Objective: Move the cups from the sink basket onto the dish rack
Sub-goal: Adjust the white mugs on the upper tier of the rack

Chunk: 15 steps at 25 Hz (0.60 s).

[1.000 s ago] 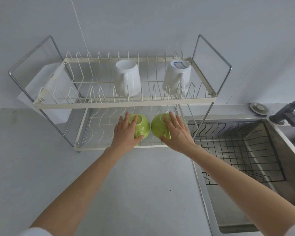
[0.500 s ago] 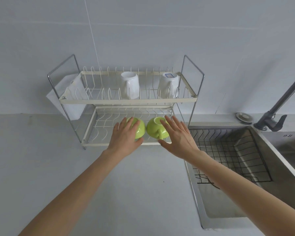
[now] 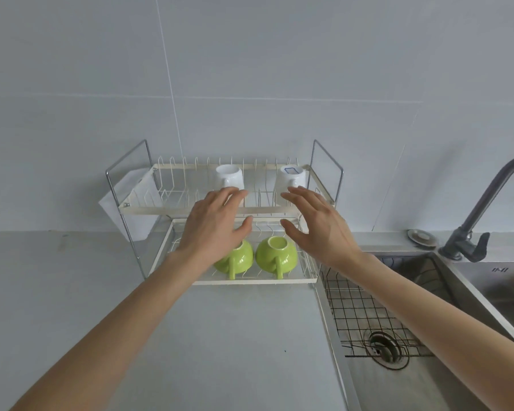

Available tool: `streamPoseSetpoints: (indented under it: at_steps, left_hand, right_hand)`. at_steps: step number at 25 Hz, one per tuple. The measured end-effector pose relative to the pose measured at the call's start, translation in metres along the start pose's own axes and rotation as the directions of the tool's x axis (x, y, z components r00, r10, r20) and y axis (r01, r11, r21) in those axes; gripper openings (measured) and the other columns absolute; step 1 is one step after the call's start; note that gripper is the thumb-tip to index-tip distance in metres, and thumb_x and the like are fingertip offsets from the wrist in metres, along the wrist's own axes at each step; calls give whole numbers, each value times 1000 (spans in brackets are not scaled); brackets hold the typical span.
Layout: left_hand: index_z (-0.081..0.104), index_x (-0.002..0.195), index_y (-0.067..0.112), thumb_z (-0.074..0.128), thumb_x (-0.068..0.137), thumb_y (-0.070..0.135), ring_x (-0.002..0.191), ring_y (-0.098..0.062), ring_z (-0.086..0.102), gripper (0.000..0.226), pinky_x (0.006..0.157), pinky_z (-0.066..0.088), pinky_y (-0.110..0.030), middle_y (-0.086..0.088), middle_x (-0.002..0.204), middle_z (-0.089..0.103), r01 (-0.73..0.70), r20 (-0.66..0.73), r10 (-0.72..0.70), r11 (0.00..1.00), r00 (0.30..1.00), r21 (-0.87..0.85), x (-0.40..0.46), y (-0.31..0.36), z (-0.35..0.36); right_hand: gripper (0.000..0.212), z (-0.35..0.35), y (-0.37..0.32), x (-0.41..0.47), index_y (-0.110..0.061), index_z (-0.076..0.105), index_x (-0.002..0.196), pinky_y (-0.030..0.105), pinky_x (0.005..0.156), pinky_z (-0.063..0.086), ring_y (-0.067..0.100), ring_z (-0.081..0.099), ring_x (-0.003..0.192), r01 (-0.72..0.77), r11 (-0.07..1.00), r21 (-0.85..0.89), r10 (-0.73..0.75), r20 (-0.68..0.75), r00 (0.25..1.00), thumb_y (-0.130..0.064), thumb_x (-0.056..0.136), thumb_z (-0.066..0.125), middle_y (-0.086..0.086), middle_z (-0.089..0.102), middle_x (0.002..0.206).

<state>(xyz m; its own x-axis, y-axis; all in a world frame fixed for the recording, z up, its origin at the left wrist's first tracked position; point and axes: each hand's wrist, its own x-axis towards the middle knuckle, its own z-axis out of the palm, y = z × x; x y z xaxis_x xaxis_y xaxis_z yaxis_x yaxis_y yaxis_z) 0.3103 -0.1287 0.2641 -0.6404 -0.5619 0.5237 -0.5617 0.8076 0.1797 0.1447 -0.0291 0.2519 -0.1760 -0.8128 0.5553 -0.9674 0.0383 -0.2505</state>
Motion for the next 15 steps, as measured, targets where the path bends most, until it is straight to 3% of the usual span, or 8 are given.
streamPoseSetpoints:
  at_steps: [3, 10, 15]
  left_hand:
    - [44, 130, 11, 50, 88, 31, 122, -30, 47, 47, 97, 39, -42, -7, 137, 48, 28, 37, -29, 1000, 999, 10, 27, -4, -8]
    - [41, 131, 17, 49, 90, 30, 129, -26, 40, 44, 99, 38, -41, -5, 140, 44, 177, 190, -167, 984, 967, -33, 84, -28, -6]
    - [38, 134, 18, 51, 89, 33, 131, -27, 36, 50, 102, 37, -42, -4, 143, 39, 198, 309, -190, 980, 932, 5, 114, -45, 8]
  right_hand:
    - [45, -7, 7, 29, -17, 44, 132, 39, 92, 47, 21, 39, 132, -71, 996, 48, 71, 5, 997, -26, 89, 54, 2, 44, 143]
    - [47, -7, 29, 82, -17, 37, 136, 40, 101, 41, 24, 37, 133, -204, 978, 31, 196, 165, 967, -24, 91, 48, 3, 40, 146]
    - [50, 0, 41, 116, -17, 35, 138, 38, 105, 37, 24, 34, 135, -278, 961, -2, 268, 277, 923, -23, 90, 50, 3, 37, 147]
